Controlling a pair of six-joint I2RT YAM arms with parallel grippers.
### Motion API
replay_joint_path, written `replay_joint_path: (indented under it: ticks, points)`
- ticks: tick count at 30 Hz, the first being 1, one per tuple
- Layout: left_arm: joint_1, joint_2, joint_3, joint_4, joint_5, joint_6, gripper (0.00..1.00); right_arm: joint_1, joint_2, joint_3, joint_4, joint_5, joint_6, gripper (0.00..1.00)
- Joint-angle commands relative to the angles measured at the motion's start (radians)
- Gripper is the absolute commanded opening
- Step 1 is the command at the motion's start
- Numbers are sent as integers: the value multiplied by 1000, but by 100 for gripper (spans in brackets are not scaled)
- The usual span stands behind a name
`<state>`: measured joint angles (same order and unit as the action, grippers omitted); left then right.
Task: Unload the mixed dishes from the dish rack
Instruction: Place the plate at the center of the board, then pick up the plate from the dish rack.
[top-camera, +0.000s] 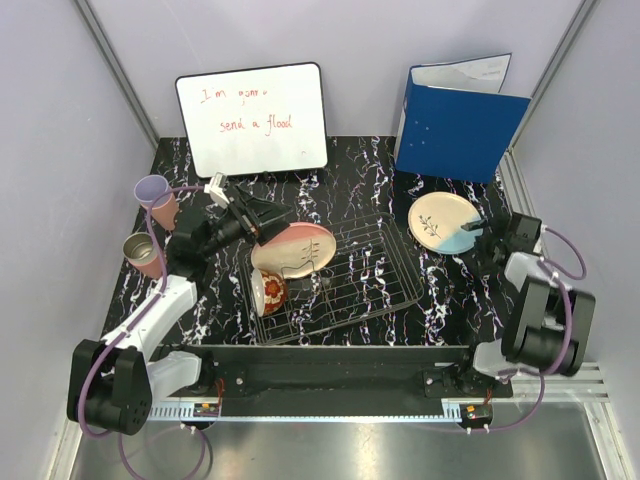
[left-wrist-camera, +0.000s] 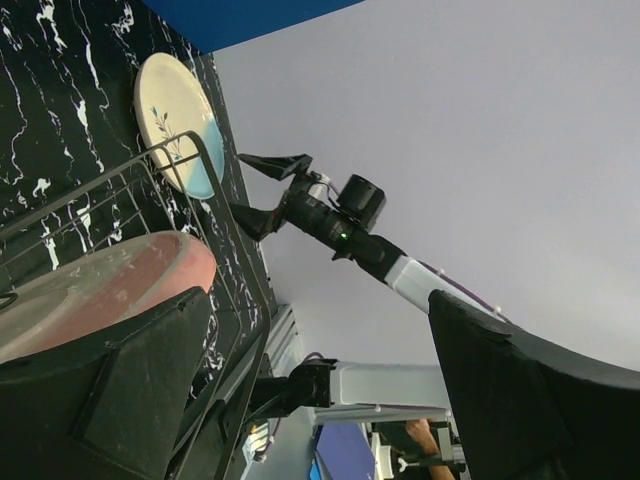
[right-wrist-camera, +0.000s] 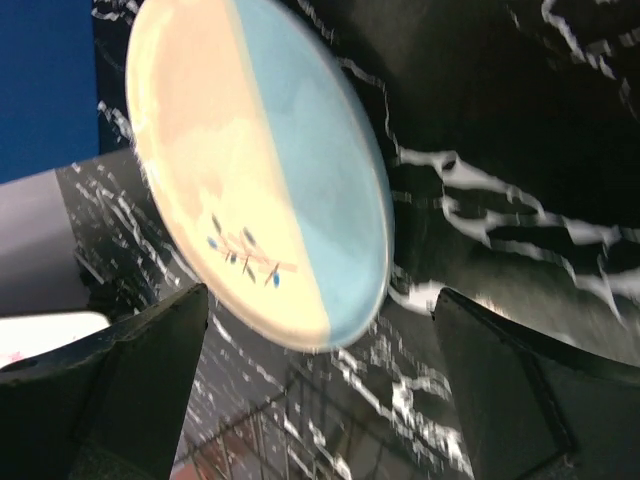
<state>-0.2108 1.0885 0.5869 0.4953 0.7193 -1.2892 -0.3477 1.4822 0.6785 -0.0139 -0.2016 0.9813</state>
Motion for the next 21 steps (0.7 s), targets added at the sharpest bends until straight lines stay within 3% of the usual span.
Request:
replay_joint_path:
  ticks: [1,6,11,17,20,21]
  points:
    - [-4,-4,46,-60,35,71,99,1,-224,-30,-112,16,-18,100]
    - [-4,-47,140,-285,-29,239,99,4,-532,6,-236,11,-26,100]
    - [-9,-131,283,-603,-187,441,99,105,-658,99,-371,34,-56,100]
    - [-18,-141,416,-770,-365,675,99,177,-757,107,-360,-57,-56,100]
    - [-109,-119,482,-776,-445,945,99,225,-792,93,-295,-148,-55,100]
    - [-155,-107,497,-791,-510,1135,99,240,-801,90,-285,-162,-56,100]
